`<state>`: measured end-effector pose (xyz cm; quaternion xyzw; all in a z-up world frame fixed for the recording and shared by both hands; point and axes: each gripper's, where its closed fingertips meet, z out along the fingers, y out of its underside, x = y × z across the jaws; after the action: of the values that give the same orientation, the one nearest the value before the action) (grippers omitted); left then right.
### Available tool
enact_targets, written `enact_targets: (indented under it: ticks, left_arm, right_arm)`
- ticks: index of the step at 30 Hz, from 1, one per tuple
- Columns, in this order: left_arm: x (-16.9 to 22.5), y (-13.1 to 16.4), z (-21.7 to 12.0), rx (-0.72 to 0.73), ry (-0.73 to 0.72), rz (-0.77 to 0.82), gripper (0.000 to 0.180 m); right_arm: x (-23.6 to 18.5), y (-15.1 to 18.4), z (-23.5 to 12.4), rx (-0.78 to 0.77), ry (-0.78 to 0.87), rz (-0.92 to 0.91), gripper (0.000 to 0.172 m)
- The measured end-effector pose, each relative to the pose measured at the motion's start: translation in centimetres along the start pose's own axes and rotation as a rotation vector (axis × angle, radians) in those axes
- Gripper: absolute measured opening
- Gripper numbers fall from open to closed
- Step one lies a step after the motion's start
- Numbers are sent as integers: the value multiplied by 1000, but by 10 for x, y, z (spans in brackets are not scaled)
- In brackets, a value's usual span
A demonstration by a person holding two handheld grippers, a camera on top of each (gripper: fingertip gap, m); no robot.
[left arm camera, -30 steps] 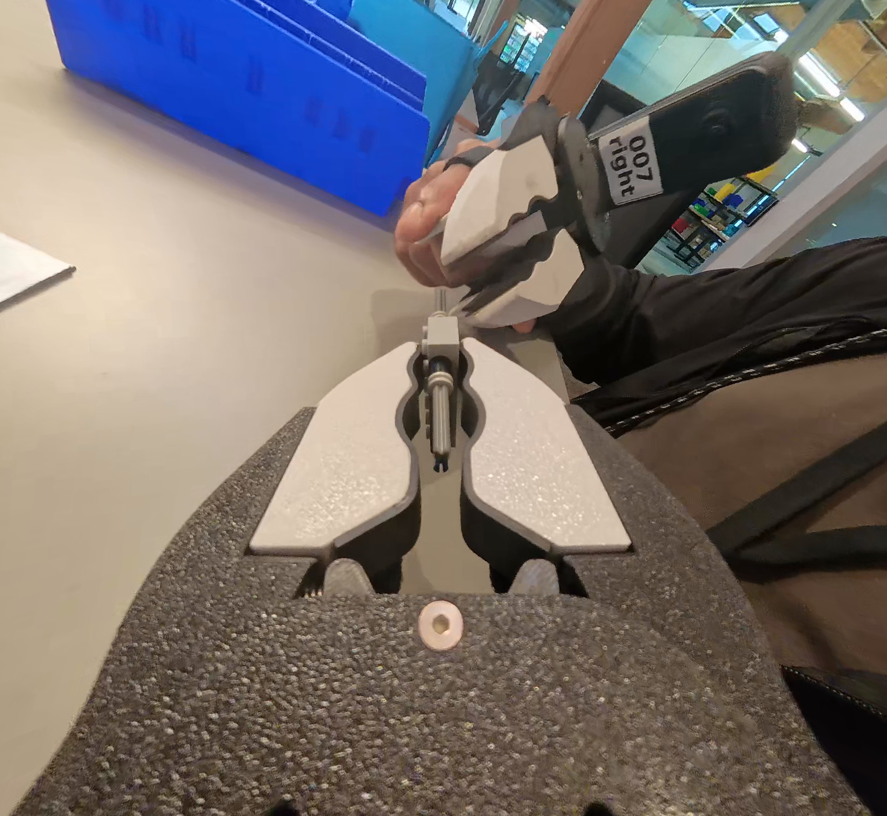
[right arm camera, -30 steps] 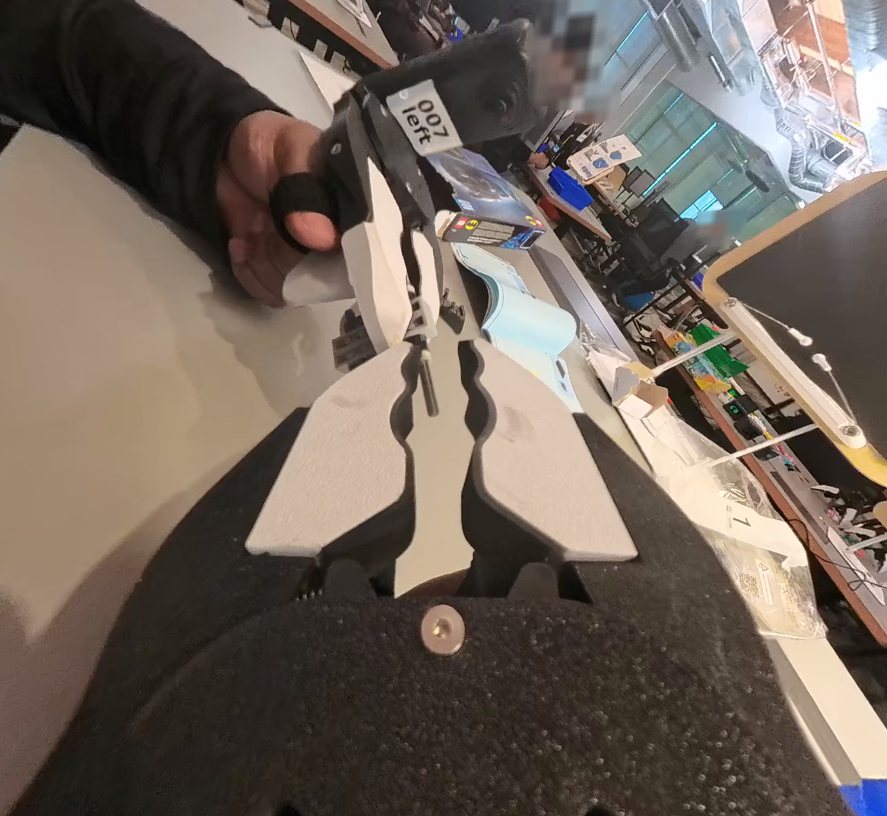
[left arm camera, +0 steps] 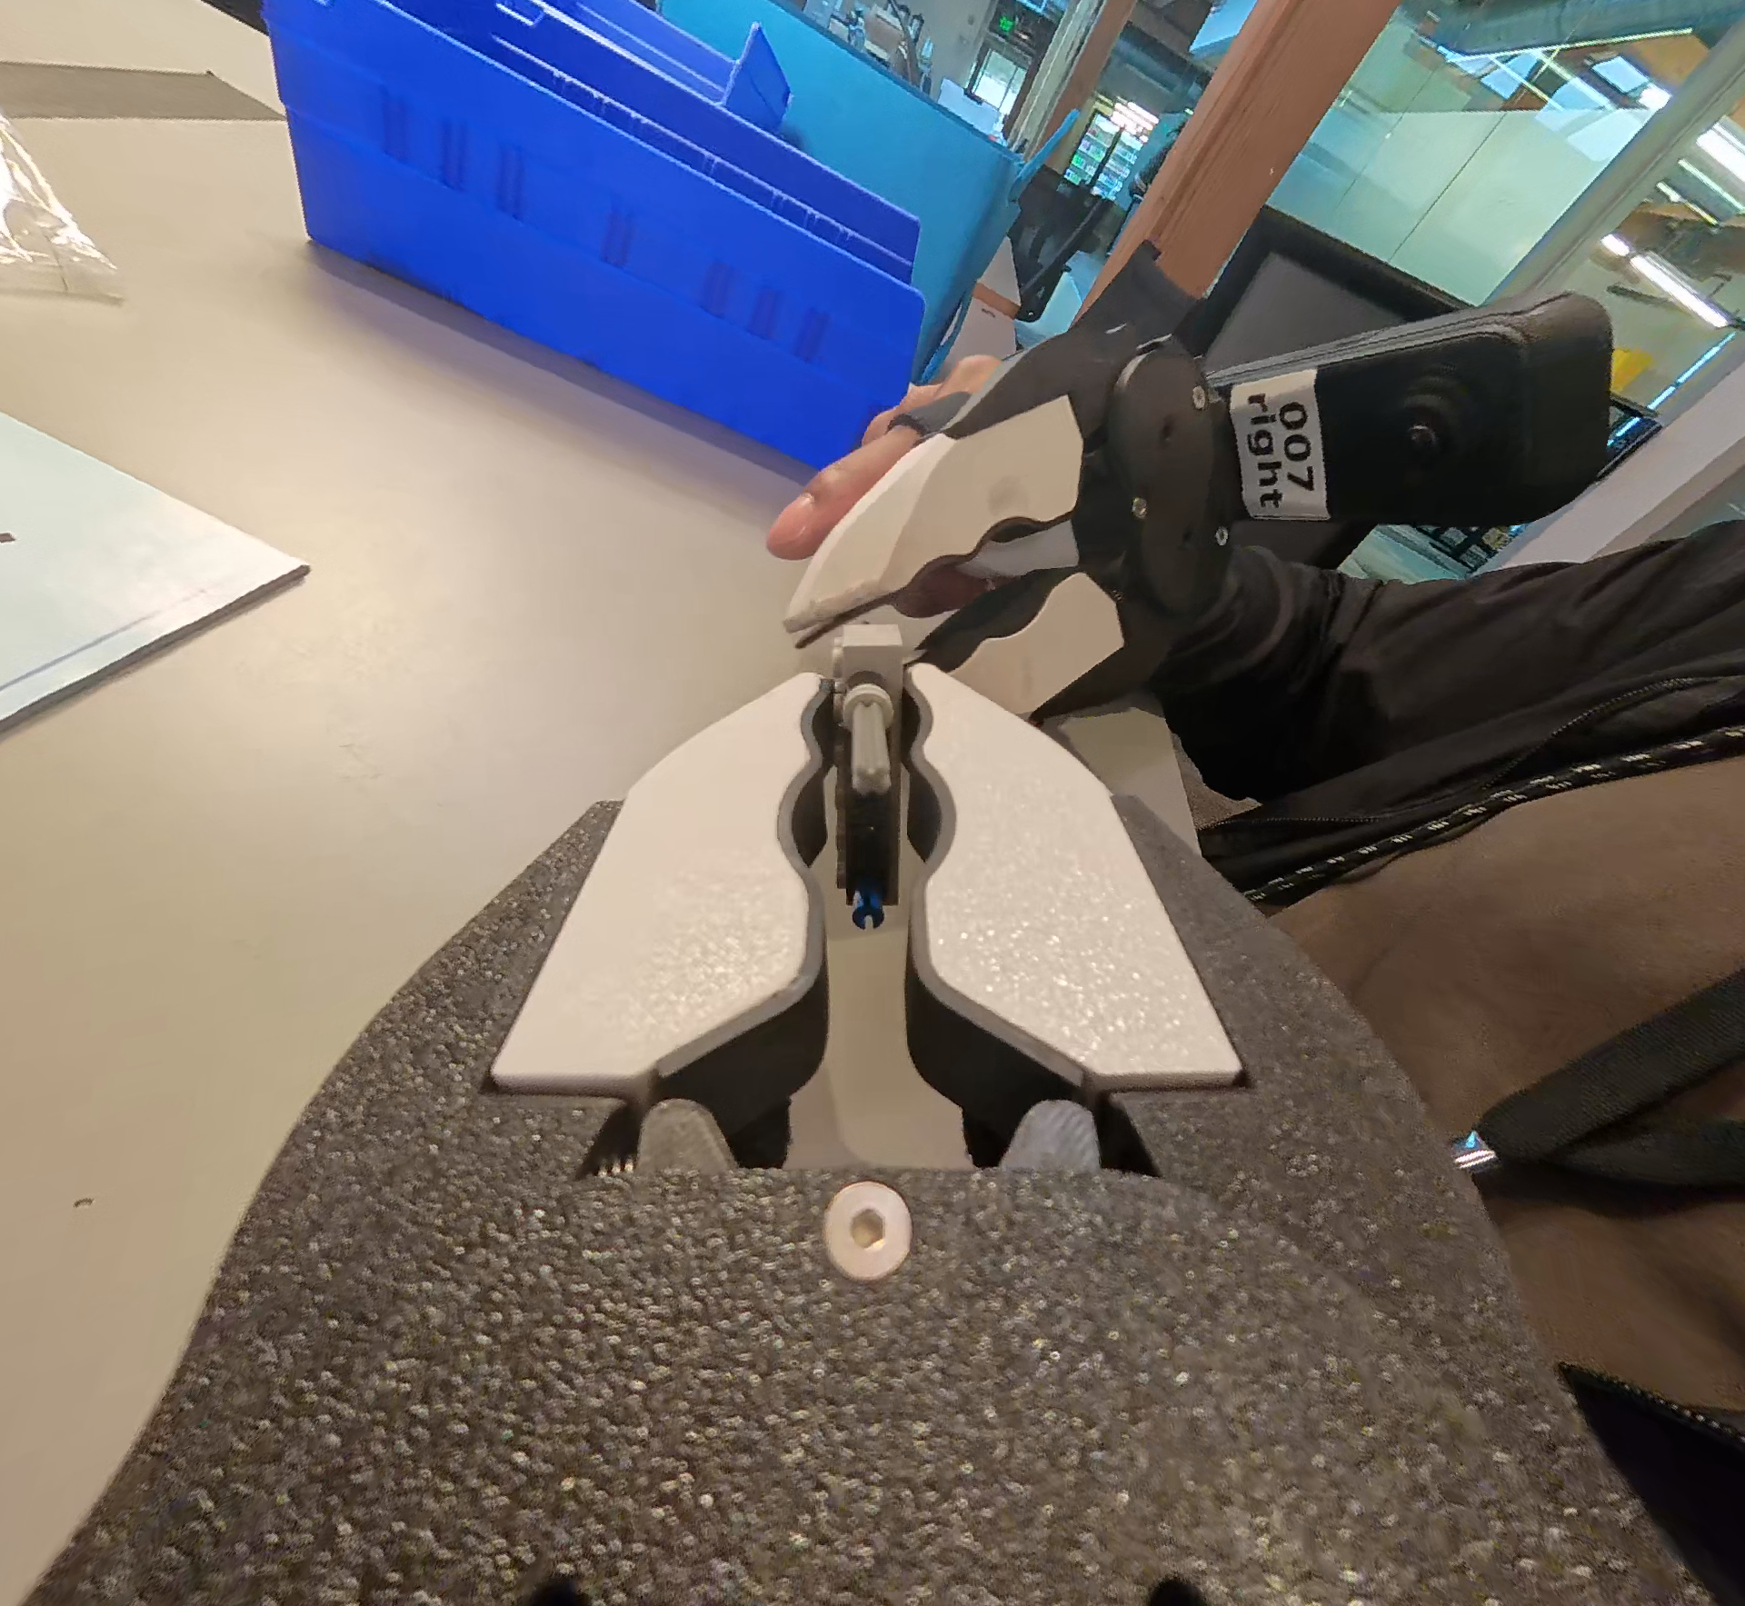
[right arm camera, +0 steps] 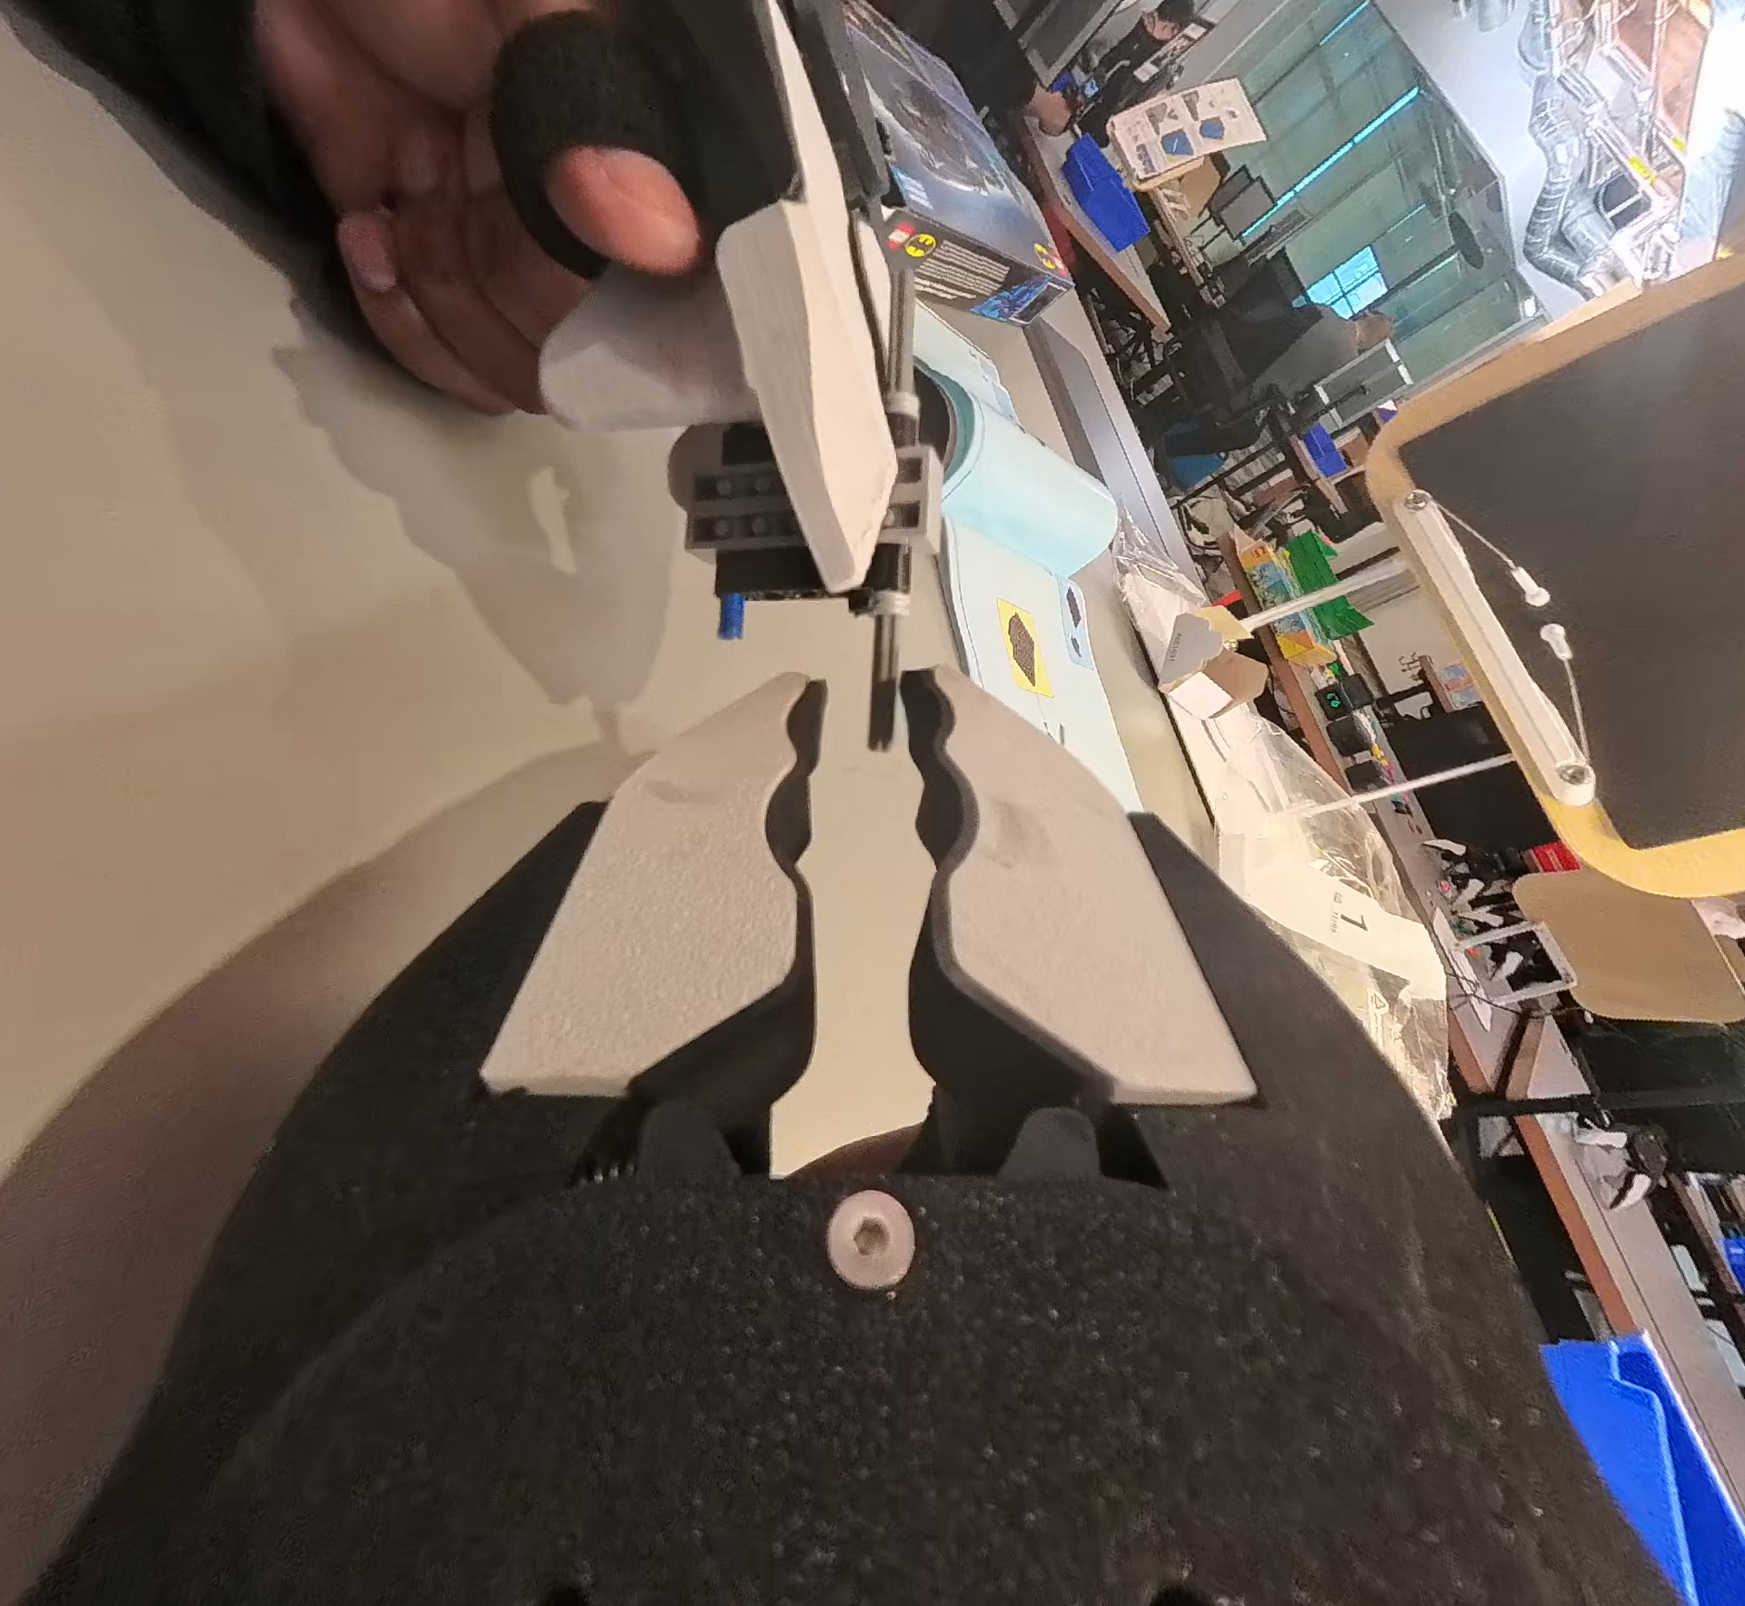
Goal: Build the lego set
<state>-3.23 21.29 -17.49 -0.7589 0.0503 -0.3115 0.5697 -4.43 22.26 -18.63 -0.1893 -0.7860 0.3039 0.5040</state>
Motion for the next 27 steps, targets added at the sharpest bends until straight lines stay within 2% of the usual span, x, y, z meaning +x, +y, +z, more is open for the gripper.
enact_targets:
  ticks: [3,8,9,14,17,18,20,22,25,27]
  left_arm:
    - [1,0,1,1,6,3,12]
    - [-3,-3,0,15,-17,10,13]
    - [-6,-5,-1,24,-37,30,20]
    - [-23,-15,-16,20,-160,204,80]
    - [-39,-43,-37,131,-300,295,92]
    - [-43,-56,-47,207,-336,305,91]
    - [-51,-83,-72,379,-419,321,78]
    - [-60,-107,-99,546,-510,375,52]
    - [-70,-130,-126,678,-560,424,3]
    - [-80,-141,-140,721,-627,480,0]
  right_arm:
    - [1,0,2,-10,23,-7,5]
    - [4,3,4,-37,17,54,4]
    - [5,6,5,-50,16,71,4]
    - [14,20,5,-101,26,138,4]
    - [23,28,6,-142,81,119,4]
    - [25,30,7,-159,100,96,4]
    - [25,34,10,-191,110,62,4]
    - [21,38,14,-220,101,36,4]
    - [14,43,19,-250,75,8,4]
    - [11,44,21,-260,60,-6,4]
